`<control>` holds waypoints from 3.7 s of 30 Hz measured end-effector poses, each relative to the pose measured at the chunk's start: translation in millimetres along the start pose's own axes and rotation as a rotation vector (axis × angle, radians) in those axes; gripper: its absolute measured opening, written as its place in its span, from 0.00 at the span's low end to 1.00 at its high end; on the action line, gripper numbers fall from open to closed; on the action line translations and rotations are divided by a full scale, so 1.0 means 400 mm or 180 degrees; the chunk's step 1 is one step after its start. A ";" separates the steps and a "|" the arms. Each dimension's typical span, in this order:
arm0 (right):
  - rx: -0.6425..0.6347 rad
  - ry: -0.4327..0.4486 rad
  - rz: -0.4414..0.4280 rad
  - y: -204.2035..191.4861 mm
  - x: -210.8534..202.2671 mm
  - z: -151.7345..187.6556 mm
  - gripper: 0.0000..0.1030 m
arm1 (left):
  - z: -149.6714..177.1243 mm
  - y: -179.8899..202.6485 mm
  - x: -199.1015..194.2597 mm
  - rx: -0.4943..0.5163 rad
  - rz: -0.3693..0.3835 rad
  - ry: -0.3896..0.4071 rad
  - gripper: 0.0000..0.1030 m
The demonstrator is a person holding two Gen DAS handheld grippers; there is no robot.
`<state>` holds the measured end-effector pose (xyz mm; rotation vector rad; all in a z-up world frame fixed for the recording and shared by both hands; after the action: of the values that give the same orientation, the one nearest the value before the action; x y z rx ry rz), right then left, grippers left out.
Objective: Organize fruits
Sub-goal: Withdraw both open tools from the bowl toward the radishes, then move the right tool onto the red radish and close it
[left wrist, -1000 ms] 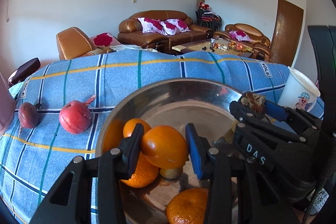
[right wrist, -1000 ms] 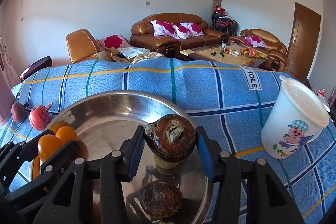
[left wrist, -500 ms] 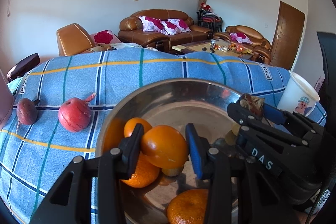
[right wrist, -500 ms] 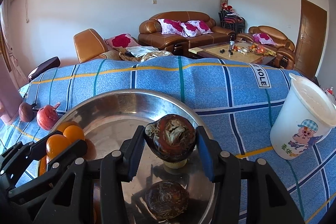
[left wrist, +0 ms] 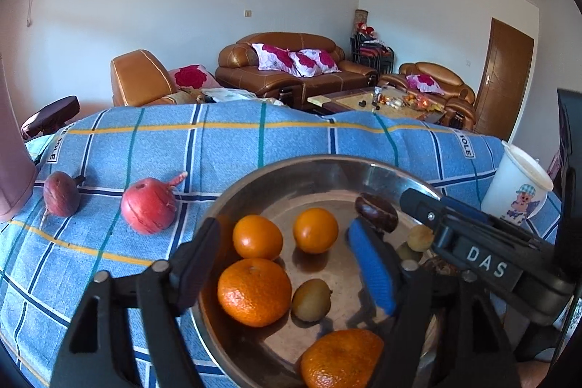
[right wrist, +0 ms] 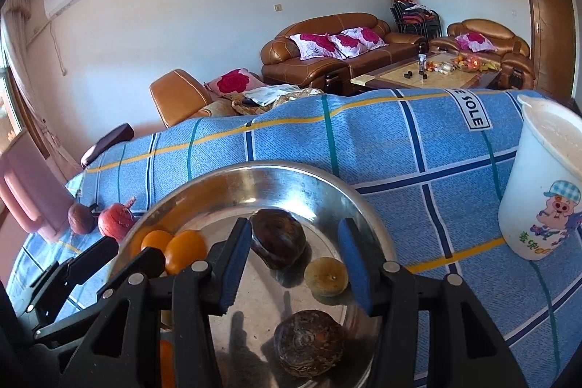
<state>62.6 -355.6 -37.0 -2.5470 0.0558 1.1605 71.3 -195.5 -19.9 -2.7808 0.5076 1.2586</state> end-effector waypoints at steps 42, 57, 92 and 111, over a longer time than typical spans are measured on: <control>-0.0067 0.1253 0.0911 -0.083 -0.165 0.086 0.81 | 0.035 -0.181 -0.107 -0.0060 -0.0919 0.0655 1.00; -0.0046 0.1223 0.0991 -0.161 -0.187 0.151 0.81 | 0.084 -0.248 -0.158 -0.0208 -0.0837 0.0656 1.00; -0.0628 0.0729 0.0604 -0.566 0.013 0.141 0.81 | 0.110 -0.691 -0.164 -0.0741 -0.1346 0.0209 1.00; -0.1116 -0.0416 0.0750 -0.672 0.296 0.036 0.77 | 0.118 -0.728 -0.147 -0.0894 -0.1369 0.0026 1.00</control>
<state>178.0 -85.6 -55.5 -2.8158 0.1348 1.5439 92.2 104.4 -34.5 -2.8847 -0.2820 1.2931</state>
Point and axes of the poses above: each gripper's, at about its wrist camera, not at the fingertips, and x roughly the way its jaws point, y to its right, z to its underside, the point moved 3 cm from there along x, roughly the way its jaws point, and after that the axes turned 14 degrees about -y, right-handed, at the moved point
